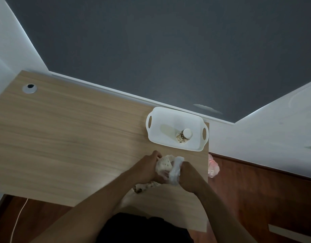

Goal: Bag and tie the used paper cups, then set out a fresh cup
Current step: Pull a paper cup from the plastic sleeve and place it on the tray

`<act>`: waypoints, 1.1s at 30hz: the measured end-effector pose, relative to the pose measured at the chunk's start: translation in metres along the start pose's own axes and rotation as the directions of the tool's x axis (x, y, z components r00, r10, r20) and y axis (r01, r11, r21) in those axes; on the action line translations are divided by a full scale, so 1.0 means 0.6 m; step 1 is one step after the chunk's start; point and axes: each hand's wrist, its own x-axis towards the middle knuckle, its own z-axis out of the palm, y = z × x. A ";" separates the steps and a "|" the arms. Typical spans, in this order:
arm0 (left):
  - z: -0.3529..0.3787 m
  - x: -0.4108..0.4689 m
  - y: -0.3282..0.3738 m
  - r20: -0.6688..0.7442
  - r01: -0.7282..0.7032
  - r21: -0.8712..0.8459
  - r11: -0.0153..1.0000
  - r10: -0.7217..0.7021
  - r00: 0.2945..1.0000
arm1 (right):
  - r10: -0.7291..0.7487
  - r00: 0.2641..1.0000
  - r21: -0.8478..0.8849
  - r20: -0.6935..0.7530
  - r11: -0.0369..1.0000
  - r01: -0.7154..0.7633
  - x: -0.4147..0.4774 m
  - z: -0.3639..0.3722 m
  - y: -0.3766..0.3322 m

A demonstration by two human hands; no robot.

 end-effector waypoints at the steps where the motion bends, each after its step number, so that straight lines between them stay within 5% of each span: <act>1: -0.002 0.000 -0.005 0.013 0.006 -0.029 1.000 -0.006 1.000 | 0.029 0.999 -0.027 0.013 0.999 -0.029 -0.001 -0.010 0.008; 3: -0.009 0.001 -0.017 0.030 0.017 -0.072 0.997 -0.015 0.999 | 0.170 0.985 -0.123 0.005 0.978 -0.168 0.003 -0.026 -0.007; 6: -0.015 0.002 -0.027 0.037 0.027 -0.058 0.998 -0.025 0.999 | 0.097 0.995 -0.014 0.021 0.995 -0.097 0.003 -0.047 -0.014; 12: -0.018 0.002 -0.031 -0.038 0.011 0.103 0.995 -0.007 0.999 | 0.193 0.979 0.079 -0.066 0.979 -0.187 -0.018 -0.086 -0.040; 19: -0.055 -0.009 -0.082 -0.175 0.214 0.018 0.977 -0.208 0.962 | 0.320 0.867 0.424 -0.382 0.894 -0.144 -0.038 -0.160 -0.039; 23: -0.052 -0.003 -0.053 -0.198 0.262 -0.131 0.956 -0.284 0.938 | 0.395 0.881 0.675 -0.262 0.727 -0.125 -0.050 -0.155 -0.034; 28: -0.016 0.025 0.005 -0.204 0.207 -0.272 0.940 -0.267 0.942 | 0.311 0.950 0.833 -0.027 0.532 -0.151 -0.045 -0.104 -0.043; 33: 0.009 0.043 0.045 -0.301 0.006 -0.214 0.977 -0.071 0.951 | 0.317 0.946 0.770 -0.072 0.620 -0.150 -0.045 -0.108 -0.021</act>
